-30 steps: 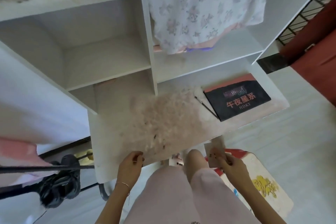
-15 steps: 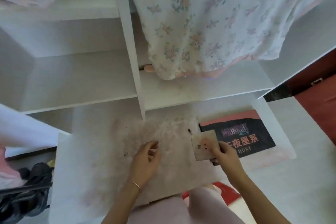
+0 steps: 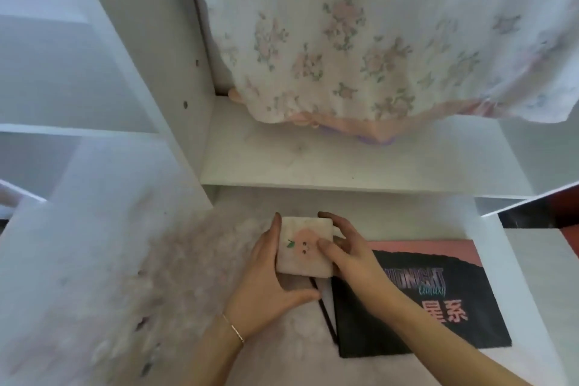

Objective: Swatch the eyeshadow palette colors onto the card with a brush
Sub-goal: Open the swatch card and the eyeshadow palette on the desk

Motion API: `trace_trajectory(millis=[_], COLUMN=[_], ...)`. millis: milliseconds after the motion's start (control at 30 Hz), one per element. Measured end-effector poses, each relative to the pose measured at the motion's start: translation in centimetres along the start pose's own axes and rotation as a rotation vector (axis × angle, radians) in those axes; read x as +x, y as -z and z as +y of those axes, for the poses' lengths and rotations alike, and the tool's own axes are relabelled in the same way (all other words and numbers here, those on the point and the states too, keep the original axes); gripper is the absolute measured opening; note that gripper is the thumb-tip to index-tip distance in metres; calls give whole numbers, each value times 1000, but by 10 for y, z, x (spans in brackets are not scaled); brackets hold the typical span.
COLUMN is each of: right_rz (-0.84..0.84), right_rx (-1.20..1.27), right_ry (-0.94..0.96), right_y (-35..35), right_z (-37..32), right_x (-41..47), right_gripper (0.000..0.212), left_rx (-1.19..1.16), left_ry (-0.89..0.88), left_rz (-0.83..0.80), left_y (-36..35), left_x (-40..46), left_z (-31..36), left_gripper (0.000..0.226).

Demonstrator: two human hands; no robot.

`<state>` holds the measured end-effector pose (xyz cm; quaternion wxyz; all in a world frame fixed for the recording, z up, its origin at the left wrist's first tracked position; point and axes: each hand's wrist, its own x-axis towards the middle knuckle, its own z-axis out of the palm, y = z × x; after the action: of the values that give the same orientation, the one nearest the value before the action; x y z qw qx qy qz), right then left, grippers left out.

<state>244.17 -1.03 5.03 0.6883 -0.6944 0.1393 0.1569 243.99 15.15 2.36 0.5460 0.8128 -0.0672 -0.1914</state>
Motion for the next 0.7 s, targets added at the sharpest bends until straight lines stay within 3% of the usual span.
trace_trajectory(millis=[100,200,300,367,433,533,700], right_rz=[-12,-65,-29,-12,-14,-20,-1], right_rx=[66,131,56,-18,-11,67,150], right_ry=[56,95,196,267,290,300,356], right_y=[-1,-1,3,7,10,17,14], right_z=[24,34,35,46,51,55,71], right_x=[4,2,-14,-39,-62,-85,-109], right_gripper=[20,32,21,21,24,22,14], left_rx=[38,-30,-192,-413,-553,-821,-1059], left_ry=[-74,-138,-169,-96,-37,-87,-131], left_rz=[151,234,286,368,460,450,487], left_y=[-12,-14,-15,-24,-31,-40,-51], left_x=[-10,-14,-21,-38,-56,-73,-94], left_z=[-13,-10,0,3,8,15,11], left_gripper=[106,84,48,35,35,29,21])
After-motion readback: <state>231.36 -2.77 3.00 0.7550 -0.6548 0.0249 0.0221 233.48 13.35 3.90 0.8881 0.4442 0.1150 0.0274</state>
